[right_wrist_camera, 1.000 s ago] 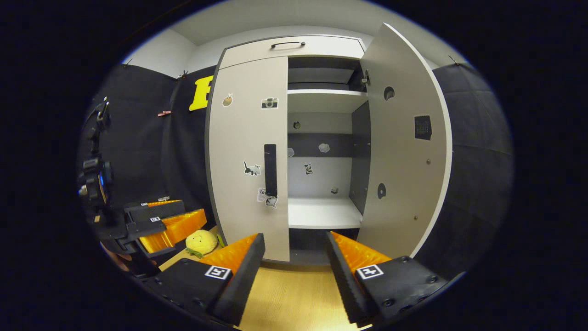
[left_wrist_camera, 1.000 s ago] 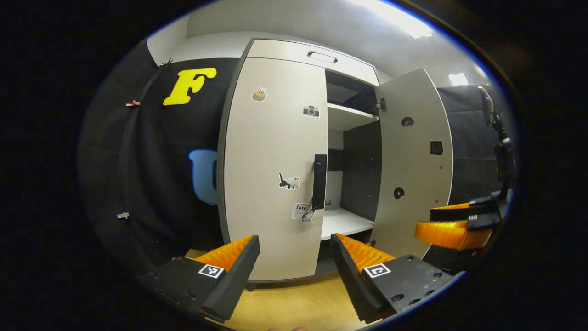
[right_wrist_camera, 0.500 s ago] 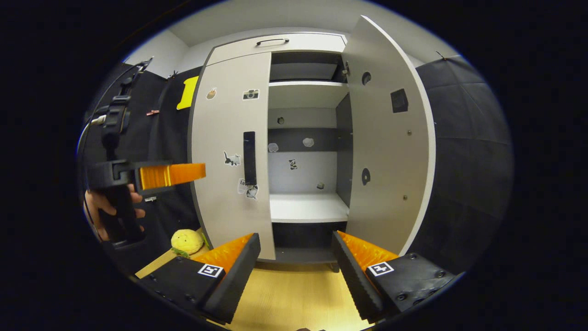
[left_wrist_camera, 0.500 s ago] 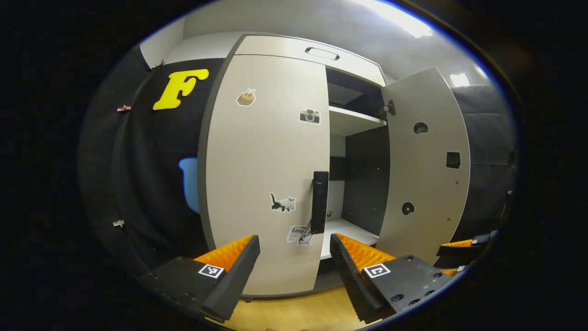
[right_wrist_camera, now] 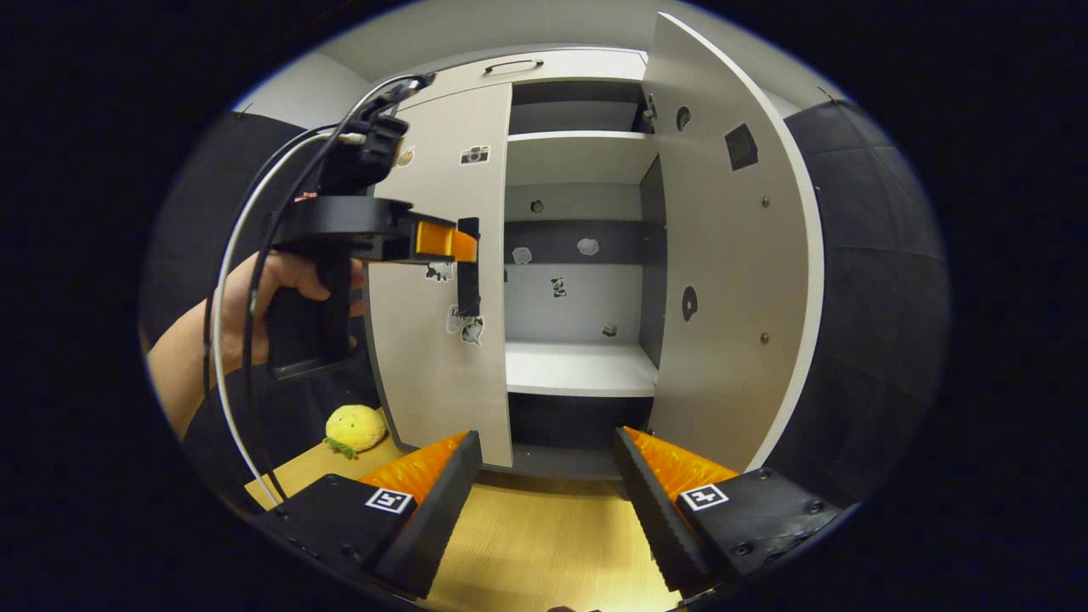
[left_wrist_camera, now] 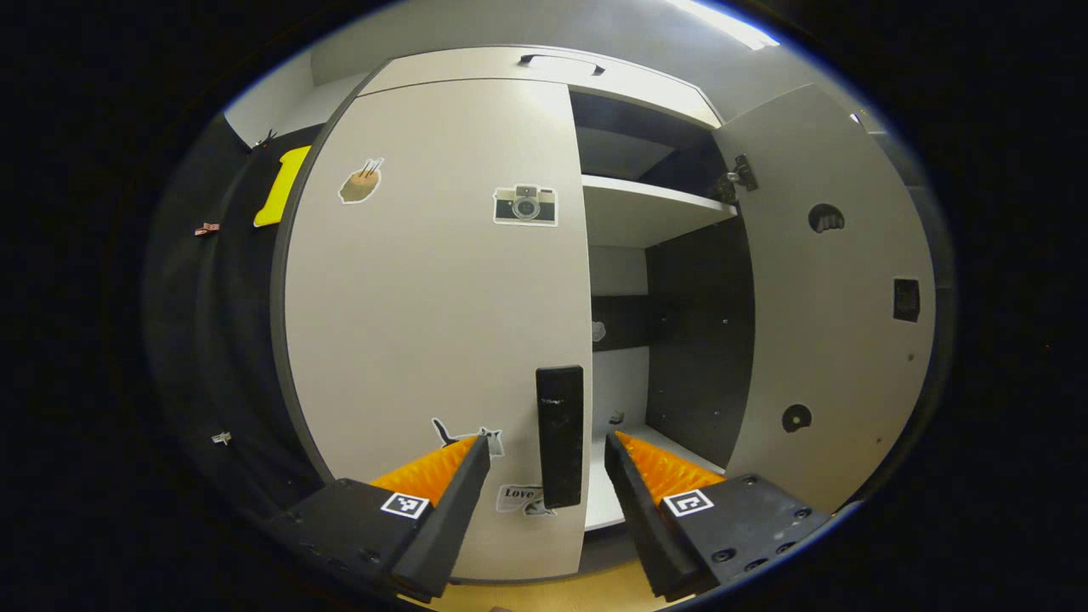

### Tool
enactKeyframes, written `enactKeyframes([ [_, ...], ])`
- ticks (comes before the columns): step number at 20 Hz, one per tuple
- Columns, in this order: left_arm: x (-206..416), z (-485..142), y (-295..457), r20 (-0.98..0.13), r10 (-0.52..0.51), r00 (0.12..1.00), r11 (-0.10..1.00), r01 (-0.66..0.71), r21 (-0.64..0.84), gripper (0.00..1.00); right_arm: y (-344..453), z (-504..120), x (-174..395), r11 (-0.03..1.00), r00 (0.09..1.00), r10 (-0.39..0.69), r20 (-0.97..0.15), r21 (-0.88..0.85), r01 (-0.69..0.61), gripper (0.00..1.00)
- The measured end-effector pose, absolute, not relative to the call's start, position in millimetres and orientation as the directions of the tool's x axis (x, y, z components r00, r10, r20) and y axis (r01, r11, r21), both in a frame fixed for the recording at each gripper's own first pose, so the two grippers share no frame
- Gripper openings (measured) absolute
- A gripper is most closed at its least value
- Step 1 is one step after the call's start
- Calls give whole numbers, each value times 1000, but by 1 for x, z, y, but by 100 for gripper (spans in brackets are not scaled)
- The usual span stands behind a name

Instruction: Open the right door of the double-door shoe cabinet with the right hand, and open the left door with the left hand.

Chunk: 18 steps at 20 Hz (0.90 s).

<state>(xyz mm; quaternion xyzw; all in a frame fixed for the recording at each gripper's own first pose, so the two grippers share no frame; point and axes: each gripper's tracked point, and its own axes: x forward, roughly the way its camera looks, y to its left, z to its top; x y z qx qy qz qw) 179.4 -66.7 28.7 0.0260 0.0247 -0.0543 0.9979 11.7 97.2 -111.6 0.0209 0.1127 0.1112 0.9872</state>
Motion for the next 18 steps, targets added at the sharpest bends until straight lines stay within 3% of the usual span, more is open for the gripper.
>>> enactKeyframes([
  [7,213,16,-77,-96,-21,995,997,29,77,60,89,-122,22,959,933,280,-224,109,-262,98],
  [12,219,13,-78,-98,13,995,999,-8,53,37,84,-126,26,953,927,298,-226,115,-278,98],
  [15,219,11,-78,-100,19,995,999,-14,50,35,81,-130,28,953,923,300,-240,126,-277,98],
  [18,219,7,-78,-114,-8,993,999,12,35,25,82,-133,28,951,918,306,-251,134,-280,98],
])
